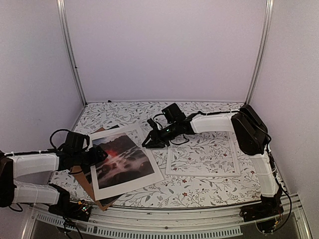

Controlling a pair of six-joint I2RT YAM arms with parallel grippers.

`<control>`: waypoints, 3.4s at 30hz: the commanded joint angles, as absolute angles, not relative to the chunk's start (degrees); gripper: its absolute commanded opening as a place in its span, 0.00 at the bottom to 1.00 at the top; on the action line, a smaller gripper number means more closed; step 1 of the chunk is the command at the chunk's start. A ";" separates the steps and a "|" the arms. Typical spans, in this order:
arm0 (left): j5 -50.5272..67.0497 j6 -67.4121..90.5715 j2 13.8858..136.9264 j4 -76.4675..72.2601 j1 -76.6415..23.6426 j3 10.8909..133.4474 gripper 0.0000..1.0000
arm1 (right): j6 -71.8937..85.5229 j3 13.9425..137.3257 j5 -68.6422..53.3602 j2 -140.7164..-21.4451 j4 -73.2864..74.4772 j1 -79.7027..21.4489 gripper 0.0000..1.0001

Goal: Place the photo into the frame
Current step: Pick up the glass panel from the mat board, then pass from the right arm to the left

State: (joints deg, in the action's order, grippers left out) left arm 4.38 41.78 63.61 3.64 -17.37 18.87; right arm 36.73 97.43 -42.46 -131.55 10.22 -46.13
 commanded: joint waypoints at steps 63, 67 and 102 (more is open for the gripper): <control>38.37 35.27 70.89 -49.90 -19.11 15.62 1.00 | 22.61 84.29 -68.34 -95.98 4.33 -33.31 0.00; 36.26 34.49 72.07 -48.54 -19.24 16.91 1.00 | 23.61 84.45 -68.38 -95.40 3.76 -33.22 0.00; 49.47 42.72 88.10 -67.90 -23.73 25.28 0.82 | 27.04 84.81 -67.25 -92.72 5.25 -29.84 0.00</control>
